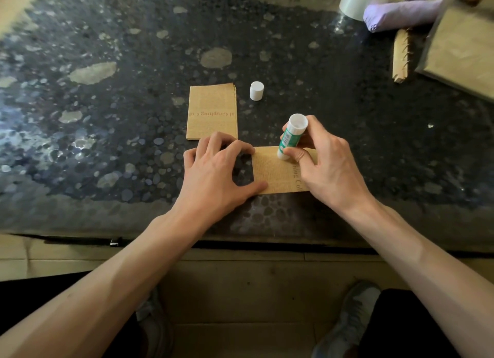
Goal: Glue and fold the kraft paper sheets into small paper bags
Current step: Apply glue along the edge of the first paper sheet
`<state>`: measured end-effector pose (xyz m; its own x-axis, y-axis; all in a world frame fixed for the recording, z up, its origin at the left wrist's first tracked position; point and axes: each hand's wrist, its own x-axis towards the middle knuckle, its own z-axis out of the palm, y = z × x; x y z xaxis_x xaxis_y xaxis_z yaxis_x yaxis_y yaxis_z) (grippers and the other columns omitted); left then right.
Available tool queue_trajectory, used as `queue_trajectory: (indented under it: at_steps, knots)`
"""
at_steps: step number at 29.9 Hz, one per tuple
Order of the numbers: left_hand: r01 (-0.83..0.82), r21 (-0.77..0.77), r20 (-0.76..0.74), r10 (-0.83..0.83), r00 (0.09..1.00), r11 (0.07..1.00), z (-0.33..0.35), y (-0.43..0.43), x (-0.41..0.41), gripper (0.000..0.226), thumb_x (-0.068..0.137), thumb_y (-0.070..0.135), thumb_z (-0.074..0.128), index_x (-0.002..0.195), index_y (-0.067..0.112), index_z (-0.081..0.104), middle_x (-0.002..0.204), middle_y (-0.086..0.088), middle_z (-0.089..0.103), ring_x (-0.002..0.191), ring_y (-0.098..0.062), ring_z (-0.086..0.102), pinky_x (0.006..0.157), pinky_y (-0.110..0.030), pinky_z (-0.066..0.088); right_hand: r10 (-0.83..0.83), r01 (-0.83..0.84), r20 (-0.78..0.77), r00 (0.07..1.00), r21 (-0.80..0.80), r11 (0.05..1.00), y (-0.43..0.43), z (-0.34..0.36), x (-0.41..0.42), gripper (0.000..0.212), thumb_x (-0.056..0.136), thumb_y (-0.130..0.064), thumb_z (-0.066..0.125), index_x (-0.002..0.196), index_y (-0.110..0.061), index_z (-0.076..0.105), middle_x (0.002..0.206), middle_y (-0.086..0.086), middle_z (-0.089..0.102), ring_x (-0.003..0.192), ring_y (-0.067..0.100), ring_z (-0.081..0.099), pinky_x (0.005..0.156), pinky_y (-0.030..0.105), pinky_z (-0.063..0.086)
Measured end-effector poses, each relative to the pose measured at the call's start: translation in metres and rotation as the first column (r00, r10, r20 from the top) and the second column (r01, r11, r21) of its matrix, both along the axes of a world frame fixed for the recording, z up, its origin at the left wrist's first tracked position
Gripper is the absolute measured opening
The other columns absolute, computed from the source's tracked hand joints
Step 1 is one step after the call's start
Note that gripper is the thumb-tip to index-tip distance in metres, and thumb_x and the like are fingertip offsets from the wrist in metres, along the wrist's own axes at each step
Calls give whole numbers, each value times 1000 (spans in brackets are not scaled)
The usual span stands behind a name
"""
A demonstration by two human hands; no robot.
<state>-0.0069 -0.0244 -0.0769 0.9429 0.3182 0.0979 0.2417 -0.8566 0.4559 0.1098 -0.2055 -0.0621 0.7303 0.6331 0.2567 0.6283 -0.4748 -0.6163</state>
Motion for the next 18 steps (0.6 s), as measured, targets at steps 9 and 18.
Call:
queue_trajectory:
  at_steps: [9, 18]
  knots:
    - [3, -7, -3, -3, 1000, 1000, 1, 0, -1, 64, 73, 72, 70, 128, 43, 56, 130, 14, 41, 129, -10, 34, 105, -34, 20, -65, 65, -4, 998, 20, 998, -17, -1, 7, 22, 99, -13, 69, 118, -12, 58, 106, 1, 70, 96, 12, 67, 80, 22, 53]
    - [7, -25, -16, -7, 1000, 1000, 4, -2, 0, 65, 75, 70, 70, 131, 41, 56, 134, 11, 42, 133, -13, 34, 111, -42, 22, -116, 116, -6, 993, 26, 993, -29, 0, 12, 23, 98, -11, 70, 119, -10, 59, 108, 0, 71, 98, 14, 68, 80, 9, 49]
